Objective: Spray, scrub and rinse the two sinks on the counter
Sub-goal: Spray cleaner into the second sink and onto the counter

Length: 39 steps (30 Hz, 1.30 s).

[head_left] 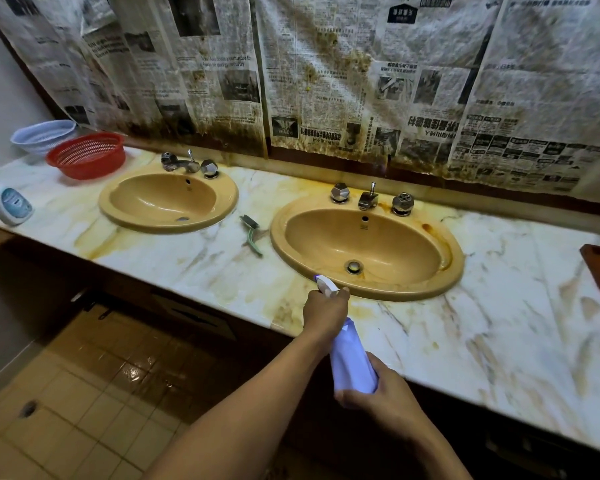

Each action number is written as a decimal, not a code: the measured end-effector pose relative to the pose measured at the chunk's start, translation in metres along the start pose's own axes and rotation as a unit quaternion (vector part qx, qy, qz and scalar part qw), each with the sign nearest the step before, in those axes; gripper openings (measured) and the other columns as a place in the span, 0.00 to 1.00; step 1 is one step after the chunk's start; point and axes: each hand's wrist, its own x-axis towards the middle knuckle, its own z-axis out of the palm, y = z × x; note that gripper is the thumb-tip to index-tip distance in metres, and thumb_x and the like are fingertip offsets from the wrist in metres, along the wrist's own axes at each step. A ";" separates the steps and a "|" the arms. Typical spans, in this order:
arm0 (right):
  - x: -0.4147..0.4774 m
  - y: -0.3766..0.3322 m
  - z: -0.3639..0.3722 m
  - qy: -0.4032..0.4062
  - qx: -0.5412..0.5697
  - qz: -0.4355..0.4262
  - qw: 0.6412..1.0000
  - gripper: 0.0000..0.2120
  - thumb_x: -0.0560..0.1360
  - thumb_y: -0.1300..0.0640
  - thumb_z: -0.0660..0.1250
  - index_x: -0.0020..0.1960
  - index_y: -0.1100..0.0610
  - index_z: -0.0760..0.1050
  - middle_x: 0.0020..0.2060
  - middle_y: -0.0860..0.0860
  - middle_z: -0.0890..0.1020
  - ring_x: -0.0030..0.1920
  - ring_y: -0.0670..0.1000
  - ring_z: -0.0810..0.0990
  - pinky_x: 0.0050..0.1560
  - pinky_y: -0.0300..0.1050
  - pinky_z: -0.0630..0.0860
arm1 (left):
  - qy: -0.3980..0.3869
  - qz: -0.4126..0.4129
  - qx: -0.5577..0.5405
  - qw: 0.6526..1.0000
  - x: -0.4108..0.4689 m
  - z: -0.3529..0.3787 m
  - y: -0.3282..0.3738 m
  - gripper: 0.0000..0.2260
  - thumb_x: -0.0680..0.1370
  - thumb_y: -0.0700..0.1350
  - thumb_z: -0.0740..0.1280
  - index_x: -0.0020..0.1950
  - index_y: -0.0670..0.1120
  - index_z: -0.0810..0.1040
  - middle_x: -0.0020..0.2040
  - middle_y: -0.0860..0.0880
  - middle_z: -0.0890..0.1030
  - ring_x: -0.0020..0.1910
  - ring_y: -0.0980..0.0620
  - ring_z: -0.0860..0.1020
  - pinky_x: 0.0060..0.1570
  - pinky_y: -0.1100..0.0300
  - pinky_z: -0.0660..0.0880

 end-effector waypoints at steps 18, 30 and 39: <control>-0.011 0.015 -0.013 0.009 0.004 -0.003 1.000 0.26 0.65 0.48 0.79 0.60 0.40 0.75 0.52 0.39 0.84 0.47 0.35 0.82 0.46 0.36 0.78 | 0.011 0.012 0.060 0.998 -0.013 0.016 0.002 0.20 0.81 0.56 0.67 0.61 0.40 0.75 0.54 0.46 0.80 0.54 0.45 0.79 0.45 0.56 0.71; -0.016 0.030 -0.018 0.024 0.018 -0.004 1.000 0.35 0.64 0.47 0.80 0.70 0.43 0.74 0.58 0.40 0.82 0.54 0.36 0.80 0.45 0.32 0.74 | -0.015 0.026 0.055 0.998 -0.017 0.029 -0.008 0.26 0.78 0.60 0.69 0.64 0.40 0.74 0.59 0.44 0.79 0.59 0.44 0.79 0.55 0.52 0.76; -0.018 0.036 -0.022 0.024 0.012 -0.004 1.000 0.37 0.64 0.46 0.80 0.71 0.45 0.73 0.59 0.42 0.81 0.54 0.38 0.79 0.45 0.32 0.73 | 0.015 0.032 0.117 0.992 -0.024 0.034 -0.003 0.17 0.82 0.51 0.64 0.62 0.39 0.76 0.58 0.42 0.81 0.57 0.41 0.79 0.49 0.56 0.72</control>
